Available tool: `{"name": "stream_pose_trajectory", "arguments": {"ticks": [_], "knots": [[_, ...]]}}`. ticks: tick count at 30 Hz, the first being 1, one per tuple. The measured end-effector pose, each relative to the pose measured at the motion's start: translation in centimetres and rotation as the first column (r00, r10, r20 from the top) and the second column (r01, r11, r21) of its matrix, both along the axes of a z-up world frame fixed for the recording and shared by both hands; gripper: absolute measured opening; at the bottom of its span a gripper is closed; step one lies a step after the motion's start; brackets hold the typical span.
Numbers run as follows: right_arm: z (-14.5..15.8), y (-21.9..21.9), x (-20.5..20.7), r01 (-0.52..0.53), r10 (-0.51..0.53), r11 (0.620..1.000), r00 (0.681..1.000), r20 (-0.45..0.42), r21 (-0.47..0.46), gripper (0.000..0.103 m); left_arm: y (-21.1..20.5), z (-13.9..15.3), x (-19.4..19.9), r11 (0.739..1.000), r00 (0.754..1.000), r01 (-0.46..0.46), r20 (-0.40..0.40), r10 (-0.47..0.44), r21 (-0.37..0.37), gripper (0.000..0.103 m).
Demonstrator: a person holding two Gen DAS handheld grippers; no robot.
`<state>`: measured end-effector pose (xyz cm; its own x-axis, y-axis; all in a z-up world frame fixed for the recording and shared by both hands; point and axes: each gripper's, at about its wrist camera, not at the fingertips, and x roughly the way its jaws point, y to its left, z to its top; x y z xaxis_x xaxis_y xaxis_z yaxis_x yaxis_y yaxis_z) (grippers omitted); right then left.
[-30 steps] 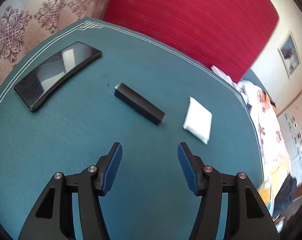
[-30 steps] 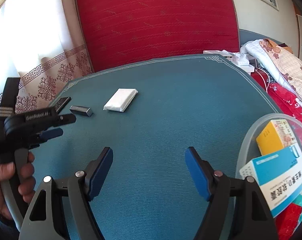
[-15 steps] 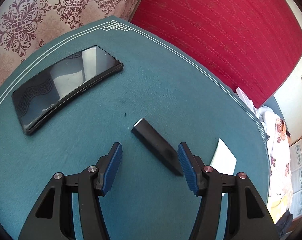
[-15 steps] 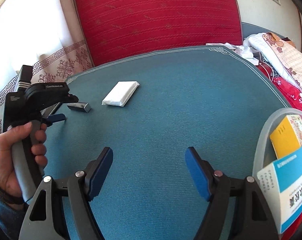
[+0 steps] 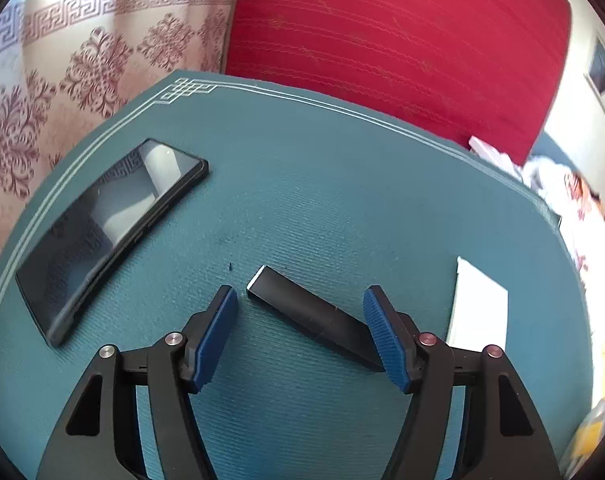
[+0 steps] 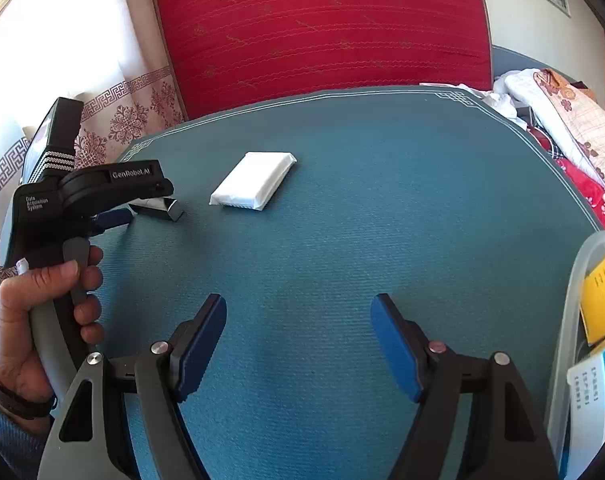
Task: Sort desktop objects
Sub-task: 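Grasp the black stick with the left tool while the right tool grasps the white packet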
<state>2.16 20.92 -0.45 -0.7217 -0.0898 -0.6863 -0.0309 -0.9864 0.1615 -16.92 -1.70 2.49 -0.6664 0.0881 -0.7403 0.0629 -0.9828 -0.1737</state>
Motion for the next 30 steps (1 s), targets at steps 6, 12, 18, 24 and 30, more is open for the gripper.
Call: {"name": "stream_pose_trajectory", "arguments": {"ticks": [6, 12, 18, 24, 30], "knots": [[0.2, -0.1, -1.1, 0.021, -0.02, 0.999, 1.0, -0.004, 0.025, 0.078, -1.8, 0.0, 0.6, 0.999, 1.0, -0.009, 0.025, 0.01, -0.033, 0.069], [0.8, -0.9, -3.0, 0.014, -0.013, 0.998, 1.0, -0.022, 0.059, 0.078, -3.3, 0.1, 1.0, 1.0, 1.0, -0.017, 0.023, 0.016, 0.024, 0.069], [1.0, -2.2, -6.5, -0.011, 0.012, 0.998, 1.0, -0.016, 0.064, 0.078, -3.1, 0.1, 1.3, 0.999, 1.0, -0.011, 0.016, 0.01, 0.037, 0.062], [0.9, -3.2, -10.2, -0.009, 0.009, 0.998, 1.0, 0.01, 0.059, 0.078, -2.9, 0.1, 1.4, 0.995, 0.999, 0.028, 0.018, -0.03, 0.093, 0.038], [0.0, -3.9, -13.3, 0.001, -0.005, 0.996, 0.999, 0.043, 0.094, 0.078, -3.0, 0.1, 1.5, 0.99, 0.998, 0.047, 0.022, -0.05, 0.135, 0.032]]}}
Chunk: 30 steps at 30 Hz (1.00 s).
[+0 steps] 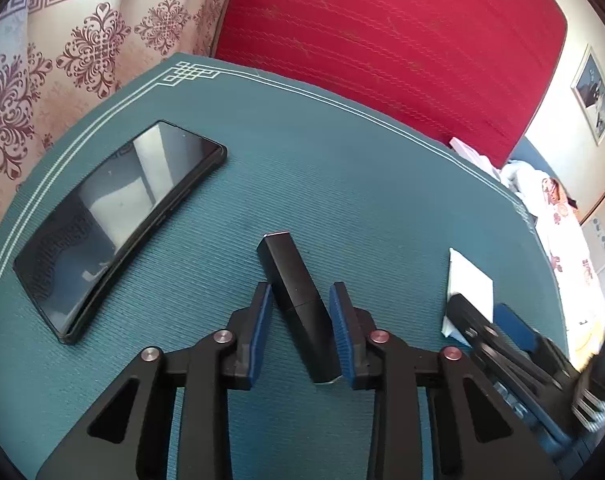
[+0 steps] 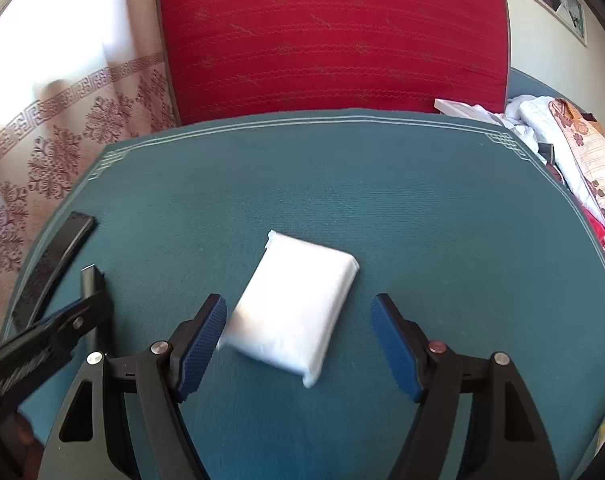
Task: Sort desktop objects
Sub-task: 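Grasp the black stick with the left tool while the right tool grasps the white packet, then lift the black stick and white packet and carry them over the bowl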
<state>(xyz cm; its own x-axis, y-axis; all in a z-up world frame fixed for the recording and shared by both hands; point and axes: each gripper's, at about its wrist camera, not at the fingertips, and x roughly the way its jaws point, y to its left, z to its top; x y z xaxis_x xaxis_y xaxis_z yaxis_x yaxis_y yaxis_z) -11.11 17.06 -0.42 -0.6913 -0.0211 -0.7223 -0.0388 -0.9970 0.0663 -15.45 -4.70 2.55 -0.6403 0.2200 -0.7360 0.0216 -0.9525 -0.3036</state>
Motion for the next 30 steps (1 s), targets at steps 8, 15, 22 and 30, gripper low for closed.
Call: {"name": "stream_pose_trajectory", "arguments": {"ticks": [8, 15, 22, 30], "knots": [[-0.5, -0.7, -0.8, 0.001, -0.003, 0.998, 1.0, 0.019, 0.064, 0.07, 0.5, 0.1, 0.2, 0.998, 0.999, 0.037, -0.003, -0.037, 0.052, 0.025], [-0.3, -0.3, 0.8, -0.008, 0.006, 0.998, 1.0, 0.022, 0.068, 0.057, 1.6, 1.0, 0.9, 0.994, 0.995, 0.091, -0.05, -0.089, 0.054, 0.02], [0.2, 1.1, 4.5, 0.001, -0.001, 1.0, 1.0, 0.008, 0.016, 0.056, 1.2, 0.7, 0.7, 0.992, 0.995, 0.1, -0.022, -0.098, 0.079, 0.02], [2.2, 2.6, 8.9, 0.011, -0.014, 0.999, 0.999, -0.052, -0.052, 0.056, 1.1, 0.7, 0.7, 0.985, 0.99, 0.139, -0.03, -0.137, 0.102, 0.014]]}}
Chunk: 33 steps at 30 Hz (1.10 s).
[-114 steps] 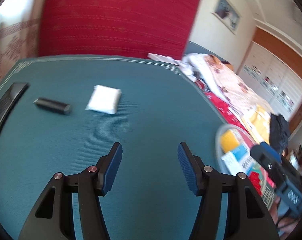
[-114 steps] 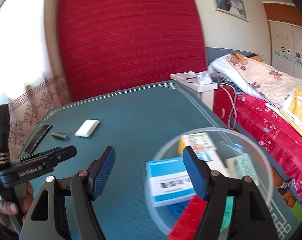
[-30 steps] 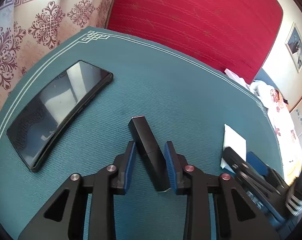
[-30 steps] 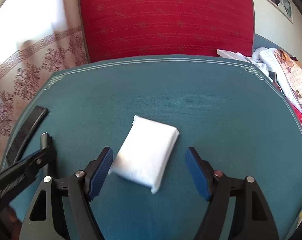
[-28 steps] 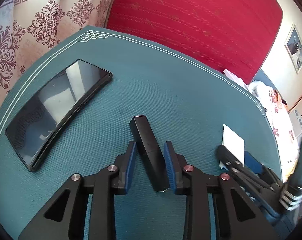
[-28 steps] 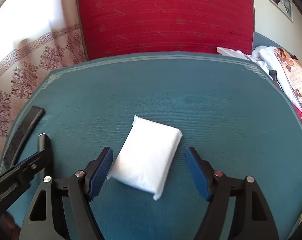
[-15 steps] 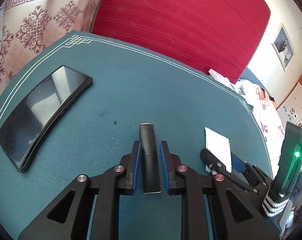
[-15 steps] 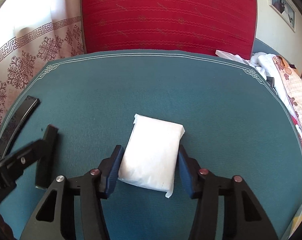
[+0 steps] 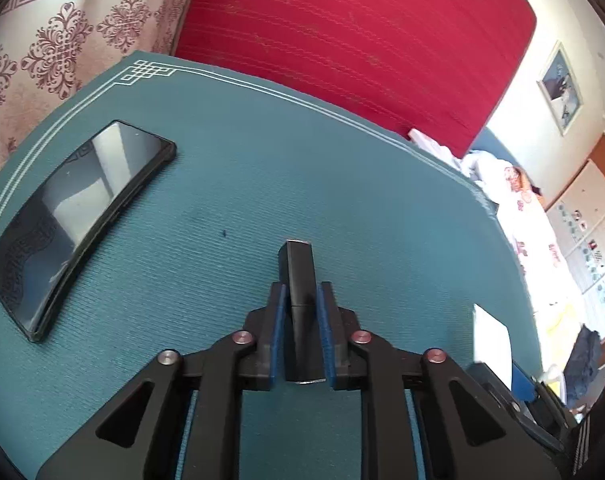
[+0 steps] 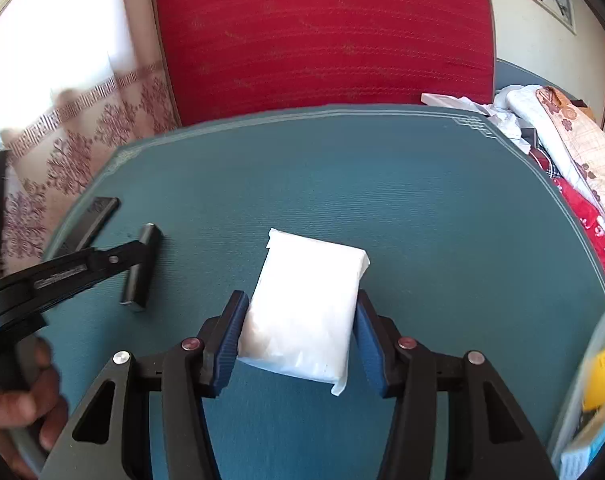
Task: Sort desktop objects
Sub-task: 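Lift the black stick and white packet and carry them over the bowl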
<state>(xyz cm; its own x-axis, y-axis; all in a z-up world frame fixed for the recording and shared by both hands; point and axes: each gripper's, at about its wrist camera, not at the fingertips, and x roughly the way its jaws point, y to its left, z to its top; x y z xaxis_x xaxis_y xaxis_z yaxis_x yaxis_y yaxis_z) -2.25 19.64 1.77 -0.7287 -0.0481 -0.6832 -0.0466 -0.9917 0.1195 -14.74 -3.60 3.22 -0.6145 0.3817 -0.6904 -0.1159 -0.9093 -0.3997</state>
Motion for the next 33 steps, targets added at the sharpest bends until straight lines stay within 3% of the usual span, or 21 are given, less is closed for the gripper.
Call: {"name": "stream_pose_trajectory", "arguments": {"ticks": [3, 6, 12, 15, 18, 19, 24, 27, 30, 33], "knots": [[1.0, 0.6, 1.7, 0.007, -0.007, 1.0, 1.0, -0.028, -0.011, 0.056, -0.4, 0.3, 0.0, 0.997, 0.999, 0.032, -0.005, -0.032, 0.069, 0.011], [1.8, 1.4, 3.2, 0.022, -0.023, 1.0, 0.998, -0.055, -0.02, 0.056, -0.3, 0.6, 0.4, 0.995, 0.998, 0.053, -0.021, -0.051, 0.086, 0.009], [2.5, 2.0, 5.2, 0.045, -0.046, 0.999, 0.996, -0.081, -0.003, 0.056, 0.4, 0.7, 0.7, 0.999, 1.0, 0.016, -0.009, -0.016, 0.03, 0.012], [2.7, 2.3, 5.8, 0.051, -0.052, 0.999, 0.995, -0.088, -0.009, 0.056, 0.8, 0.6, 0.9, 1.0, 1.0, 0.0, -0.005, 0.0, 0.027, 0.023], [2.9, 2.7, 6.7, 0.053, -0.054, 0.998, 0.994, -0.093, -0.013, 0.057, 1.8, 0.7, 1.2, 0.998, 0.999, -0.027, -0.024, 0.026, -0.053, 0.049], [3.0, 2.8, 7.0, 0.055, -0.056, 0.998, 0.994, -0.096, -0.014, 0.057, 1.9, 0.5, 1.2, 0.997, 0.999, -0.033, -0.028, 0.031, -0.073, 0.053], [3.6, 3.9, 8.6, 0.071, -0.072, 0.997, 0.99, -0.117, -0.013, 0.057, 2.8, -0.5, 0.7, 0.992, 1.0, -0.019, -0.006, 0.019, -0.127, 0.052], [4.0, 4.4, 9.6, 0.087, -0.087, 0.996, 0.987, -0.134, -0.003, 0.057, 3.5, -0.5, 0.6, 0.982, 1.0, -0.016, -0.02, 0.013, -0.189, 0.022], [4.2, 5.1, 10.6, 0.107, -0.105, 0.994, 0.984, -0.145, 0.006, 0.057, 3.5, -0.5, 0.7, 0.989, 1.0, 0.013, -0.021, -0.016, -0.149, 0.022], [4.2, 6.0, 11.5, 0.128, -0.126, 0.992, 0.981, -0.147, 0.005, 0.057, 4.3, 0.1, 1.0, 0.987, 0.997, 0.045, -0.055, -0.054, -0.157, 0.022]]}}
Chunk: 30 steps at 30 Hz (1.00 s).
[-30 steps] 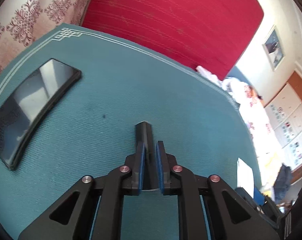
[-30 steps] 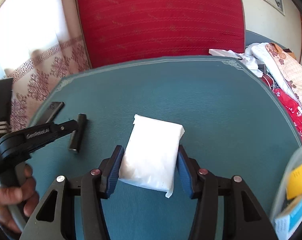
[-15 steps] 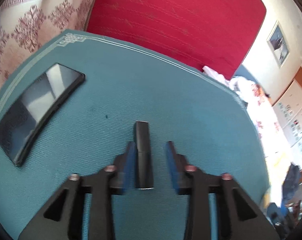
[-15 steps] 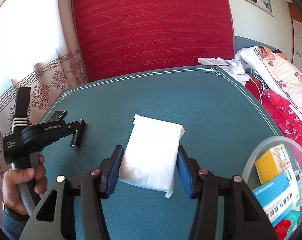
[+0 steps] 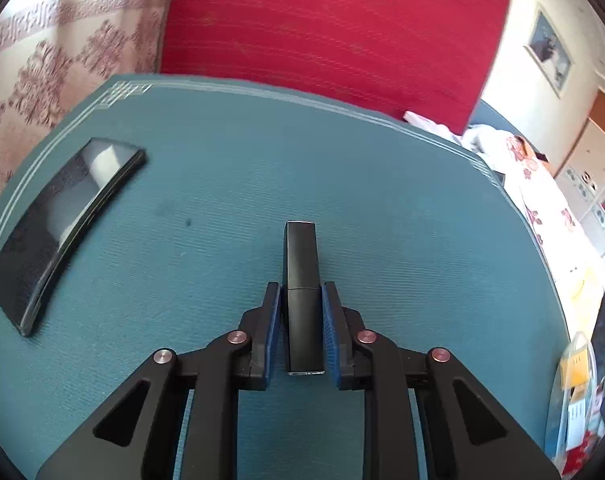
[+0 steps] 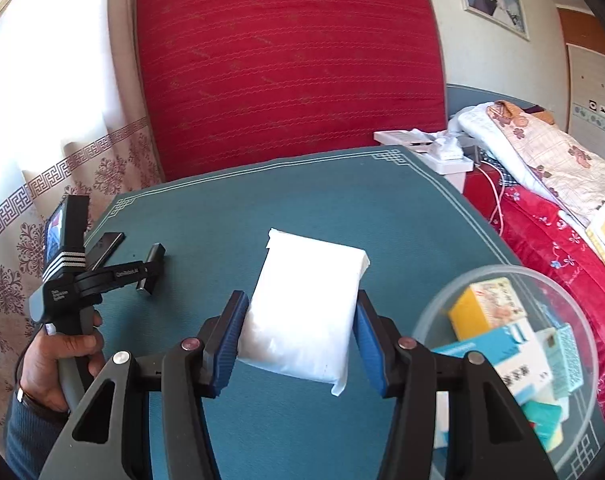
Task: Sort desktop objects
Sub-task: 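Lift the black stick and white packet and carry them over the bowl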
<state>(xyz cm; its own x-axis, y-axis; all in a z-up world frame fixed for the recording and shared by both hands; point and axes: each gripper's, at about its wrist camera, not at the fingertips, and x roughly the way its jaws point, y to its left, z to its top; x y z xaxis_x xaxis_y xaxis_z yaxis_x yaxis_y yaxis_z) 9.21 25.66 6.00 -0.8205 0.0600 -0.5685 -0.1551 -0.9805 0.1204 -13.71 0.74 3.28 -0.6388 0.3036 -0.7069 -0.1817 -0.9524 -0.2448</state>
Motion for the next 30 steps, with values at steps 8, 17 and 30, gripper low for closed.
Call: {"name": "stream_pose_trajectory", "arguments": {"ticks": [8, 17, 30], "knots": [[0.4, 2.9, 2.6, 0.075, -0.075, 0.997, 0.997, -0.018, 0.011, 0.057, 3.4, 2.1, 3.0, 0.989, 0.987, 0.146, -0.071, -0.143, 0.025, 0.022], [0.7, 8.2, 6.0, 0.206, -0.205, 0.978, 0.978, -0.029, 0.025, 0.057, 8.4, 4.2, 7.3, 0.946, 0.938, 0.323, -0.131, -0.32, 0.002, 0.022], [-0.6, 14.2, 9.3, 0.324, -0.324, 0.946, 0.946, 0.017, 0.004, 0.057, 13.2, 7.4, 12.8, 0.86, 0.85, 0.508, -0.187, -0.493, 0.041, 0.022]]}}
